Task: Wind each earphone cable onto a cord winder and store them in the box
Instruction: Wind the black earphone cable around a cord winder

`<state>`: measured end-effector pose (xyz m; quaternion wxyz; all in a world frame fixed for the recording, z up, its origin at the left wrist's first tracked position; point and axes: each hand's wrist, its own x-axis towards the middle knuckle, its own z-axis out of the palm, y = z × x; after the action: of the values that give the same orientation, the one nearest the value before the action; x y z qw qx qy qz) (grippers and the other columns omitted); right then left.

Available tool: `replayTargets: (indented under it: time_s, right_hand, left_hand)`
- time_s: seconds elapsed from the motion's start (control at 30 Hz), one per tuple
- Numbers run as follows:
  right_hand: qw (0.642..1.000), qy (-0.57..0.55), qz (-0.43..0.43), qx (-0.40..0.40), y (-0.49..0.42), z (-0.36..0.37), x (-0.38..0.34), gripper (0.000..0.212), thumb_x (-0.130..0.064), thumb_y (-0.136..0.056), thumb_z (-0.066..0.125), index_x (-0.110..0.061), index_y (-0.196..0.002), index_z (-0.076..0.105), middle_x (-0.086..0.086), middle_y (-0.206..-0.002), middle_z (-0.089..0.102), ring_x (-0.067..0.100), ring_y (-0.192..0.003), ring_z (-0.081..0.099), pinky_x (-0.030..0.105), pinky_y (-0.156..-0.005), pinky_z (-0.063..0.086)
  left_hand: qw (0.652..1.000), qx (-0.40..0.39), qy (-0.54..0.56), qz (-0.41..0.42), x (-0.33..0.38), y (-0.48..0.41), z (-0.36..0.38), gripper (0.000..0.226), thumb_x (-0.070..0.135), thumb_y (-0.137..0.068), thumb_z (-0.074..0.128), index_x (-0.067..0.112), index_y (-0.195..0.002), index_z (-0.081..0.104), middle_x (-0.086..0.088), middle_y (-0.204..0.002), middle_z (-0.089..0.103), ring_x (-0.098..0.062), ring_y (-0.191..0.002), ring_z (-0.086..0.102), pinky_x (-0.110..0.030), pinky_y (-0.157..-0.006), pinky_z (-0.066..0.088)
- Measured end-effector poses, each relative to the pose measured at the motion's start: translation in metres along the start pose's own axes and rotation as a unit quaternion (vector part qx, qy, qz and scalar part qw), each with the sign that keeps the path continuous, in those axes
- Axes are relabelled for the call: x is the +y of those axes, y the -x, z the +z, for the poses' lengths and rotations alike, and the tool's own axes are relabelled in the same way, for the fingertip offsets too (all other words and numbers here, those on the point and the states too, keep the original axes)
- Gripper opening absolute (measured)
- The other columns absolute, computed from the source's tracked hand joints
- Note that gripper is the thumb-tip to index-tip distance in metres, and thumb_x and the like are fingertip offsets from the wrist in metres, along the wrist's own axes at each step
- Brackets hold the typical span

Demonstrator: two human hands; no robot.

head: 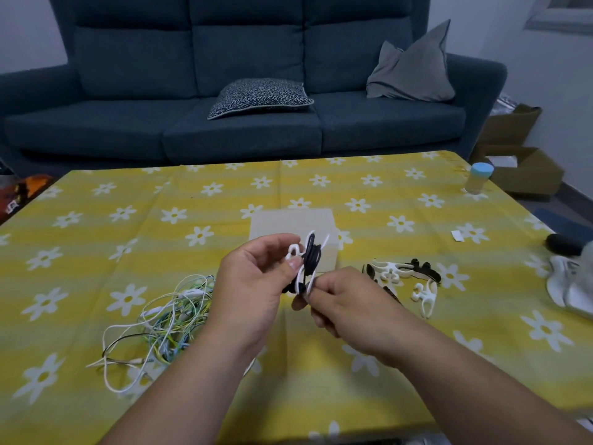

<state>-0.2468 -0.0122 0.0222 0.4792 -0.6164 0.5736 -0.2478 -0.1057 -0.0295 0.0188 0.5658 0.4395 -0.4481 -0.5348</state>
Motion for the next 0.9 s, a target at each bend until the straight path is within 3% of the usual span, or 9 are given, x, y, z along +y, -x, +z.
replayTargets:
  time_s: [0.23, 0.43, 0.53, 0.63, 0.73, 0.8, 0.9]
  right_hand:
    - [0.998, 0.041, -0.038, -0.033, 0.007, -0.003, -0.007, 0.027, -0.027, -0.099, 0.055, -0.008, -0.094, 0.072, 0.000, -0.058, 0.048, 0.017, -0.054, 0.037, 0.030, -0.055, 0.032]
    - [0.993, 0.092, -0.067, -0.021, 0.015, -0.006, -0.014, 0.022, -0.026, -0.097, 0.056, -0.020, -0.091, 0.076, -0.008, -0.047, 0.035, 0.010, -0.044, 0.029, 0.027, -0.046, 0.025]
    - [0.995, 0.079, -0.058, -0.001, 0.016, -0.011, -0.014, 0.022, -0.024, -0.096, 0.057, -0.020, -0.085, 0.076, -0.009, -0.041, 0.028, 0.008, -0.041, 0.025, 0.028, -0.046, 0.023]
    - [0.993, 0.092, -0.071, -0.015, 0.018, -0.010, -0.015, 0.022, -0.025, -0.095, 0.057, -0.022, -0.085, 0.076, -0.009, -0.045, 0.034, 0.010, -0.045, 0.030, 0.028, -0.048, 0.026]
    - [0.989, 0.118, -0.084, -0.026, 0.017, -0.004, -0.016, 0.022, -0.026, -0.096, 0.057, -0.022, -0.087, 0.076, -0.007, -0.056, 0.048, 0.010, -0.051, 0.040, 0.029, -0.053, 0.034]
    - [0.987, 0.126, -0.092, -0.032, 0.015, 0.001, -0.016, 0.023, -0.026, -0.097, 0.056, -0.023, -0.082, 0.074, -0.007, -0.061, 0.055, 0.012, -0.055, 0.047, 0.031, -0.057, 0.039]
    - [0.985, 0.130, -0.110, -0.035, 0.016, 0.006, -0.018, 0.035, -0.024, -0.097, 0.056, -0.030, -0.063, 0.059, -0.007, -0.052, 0.042, 0.010, -0.051, 0.036, 0.032, -0.054, 0.031]
  left_hand:
    - [0.995, 0.071, -0.056, 0.031, 0.001, -0.004, -0.004, 0.025, -0.008, -0.084, 0.068, 0.014, -0.092, 0.073, -0.002, -0.080, 0.072, -0.008, -0.069, 0.064, -0.019, -0.058, 0.050]
    - [0.982, 0.071, -0.168, 0.057, -0.001, -0.005, -0.007, 0.028, -0.003, -0.082, 0.071, 0.022, -0.094, 0.074, -0.005, -0.087, 0.074, -0.014, -0.081, 0.068, -0.031, -0.072, 0.056]
    - [0.986, 0.078, -0.140, 0.046, 0.003, -0.006, -0.008, 0.027, -0.005, -0.084, 0.069, 0.020, -0.093, 0.073, -0.004, -0.087, 0.075, -0.010, -0.076, 0.068, -0.023, -0.065, 0.053]
    - [0.991, 0.079, -0.102, 0.034, 0.006, -0.007, -0.007, 0.025, -0.007, -0.086, 0.066, 0.016, -0.093, 0.072, -0.007, -0.085, 0.073, -0.006, -0.068, 0.065, -0.016, -0.056, 0.050]
    - [0.990, 0.080, -0.112, 0.041, 0.003, -0.006, -0.005, 0.024, -0.006, -0.086, 0.067, 0.015, -0.096, 0.073, -0.011, -0.089, 0.074, -0.010, -0.075, 0.066, -0.022, -0.061, 0.054]
    - [0.988, 0.085, -0.118, 0.043, 0.001, -0.005, -0.003, 0.024, -0.005, -0.085, 0.067, 0.016, -0.095, 0.073, -0.013, -0.089, 0.073, -0.013, -0.076, 0.067, -0.028, -0.066, 0.057]
    - [0.985, 0.078, -0.146, 0.048, -0.002, -0.003, -0.001, 0.025, -0.003, -0.084, 0.069, 0.020, -0.094, 0.073, -0.009, -0.088, 0.073, -0.013, -0.078, 0.067, -0.030, -0.072, 0.056]
